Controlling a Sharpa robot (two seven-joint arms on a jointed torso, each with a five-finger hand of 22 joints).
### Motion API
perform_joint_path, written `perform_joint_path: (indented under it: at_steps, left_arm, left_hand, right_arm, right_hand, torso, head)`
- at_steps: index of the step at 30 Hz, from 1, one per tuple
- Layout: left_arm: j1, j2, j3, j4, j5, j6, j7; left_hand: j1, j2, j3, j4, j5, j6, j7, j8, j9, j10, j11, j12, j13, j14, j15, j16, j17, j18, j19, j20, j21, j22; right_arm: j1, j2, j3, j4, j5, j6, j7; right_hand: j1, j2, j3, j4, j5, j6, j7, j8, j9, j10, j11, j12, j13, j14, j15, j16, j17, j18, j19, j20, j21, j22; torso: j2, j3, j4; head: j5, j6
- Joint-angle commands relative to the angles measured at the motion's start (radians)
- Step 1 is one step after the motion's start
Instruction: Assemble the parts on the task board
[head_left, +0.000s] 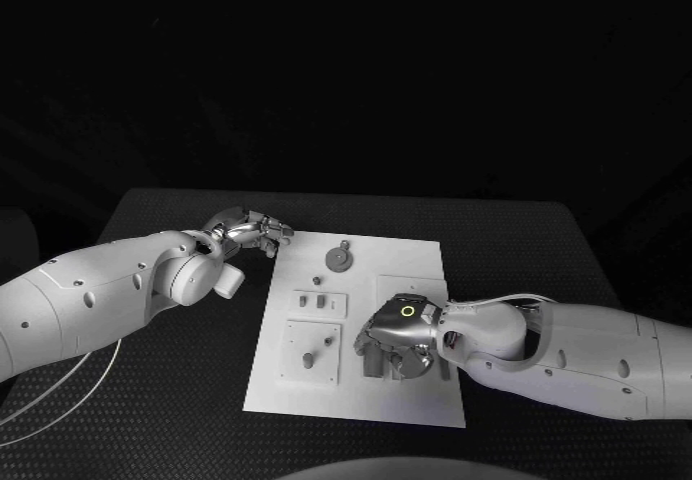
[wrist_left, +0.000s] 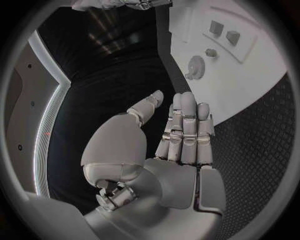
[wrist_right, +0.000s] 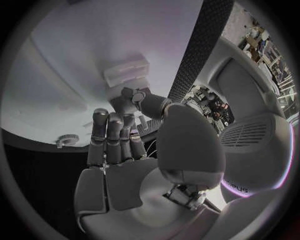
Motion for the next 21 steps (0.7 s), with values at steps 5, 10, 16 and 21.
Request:
perform_joint_path:
  at_steps: [5,10,16,21]
  left_arm:
    - [0.001,0.000,0.000,0.001,0.005,0.013,0.004]
    - [0.001,0.001,0.000,0.001,0.005,0.013,0.004]
    - [0.001,0.000,0.000,0.002,0.005,0.013,0.004]
    - [0.001,0.000,0.000,0.001,0.005,0.013,0.004]
  left_hand:
    - [-0.005,-0.003,0.003,0.006,-0.004,-0.007,0.002,0.007,-0.001,-0.008,0.000,-0.006,0.001,0.004,0.002,-0.005,0.001,-0.011,0.009,-0.041,-0.007,0.002]
    - [-0.004,-0.003,0.003,0.005,-0.004,-0.007,0.002,0.007,-0.001,-0.008,0.000,-0.006,0.002,0.004,0.002,-0.006,0.001,-0.011,0.009,-0.041,-0.007,0.002]
    - [-0.004,-0.003,0.003,0.005,-0.004,-0.007,0.002,0.007,-0.001,-0.008,0.000,-0.006,0.002,0.004,0.002,-0.006,0.001,-0.011,0.009,-0.041,-0.007,0.002]
    - [-0.003,-0.003,0.003,0.005,-0.004,-0.008,0.002,0.007,-0.001,-0.008,0.000,-0.006,0.002,0.004,0.002,-0.006,0.002,-0.011,0.009,-0.041,-0.007,0.002]
  right_arm:
    - [-0.001,-0.018,0.000,0.014,0.040,-0.095,-0.003]
    - [0.003,-0.031,0.000,0.023,0.086,-0.136,-0.002]
    - [0.007,-0.038,0.000,0.022,0.085,-0.145,-0.006]
    - [0.008,-0.052,0.000,0.024,0.082,-0.155,-0.024]
  right_hand:
    - [0.015,-0.001,0.011,0.001,-0.001,-0.027,-0.002,-0.009,-0.004,0.000,-0.004,0.011,-0.003,-0.002,-0.003,0.011,-0.003,0.001,0.000,0.001,0.004,-0.002]
    - [0.019,-0.003,0.020,-0.001,-0.001,-0.067,-0.021,-0.019,-0.009,0.010,-0.009,0.021,-0.007,0.006,-0.008,0.021,-0.007,0.001,0.011,-0.005,0.012,-0.001]
    - [0.016,-0.003,0.019,-0.002,-0.001,-0.081,-0.022,-0.021,-0.009,0.012,-0.011,0.025,-0.008,0.007,-0.010,0.024,-0.009,0.001,0.012,-0.006,0.014,-0.001]
    - [0.015,-0.003,0.019,-0.002,-0.001,-0.077,-0.016,-0.014,-0.006,0.014,-0.012,0.028,-0.008,0.006,-0.011,0.025,-0.011,0.001,0.012,-0.008,0.014,-0.001]
  torso:
    - [0.000,0.0005,-0.0003]
    - [0.000,0.0005,-0.0003]
    - [0.000,0.0002,-0.0004]
    - [0.001,0.0005,-0.0003]
  head:
    - [0.000,0.001]
    - [-0.001,0.004]
    - [-0.001,0.006]
    - [-0.001,0.006]
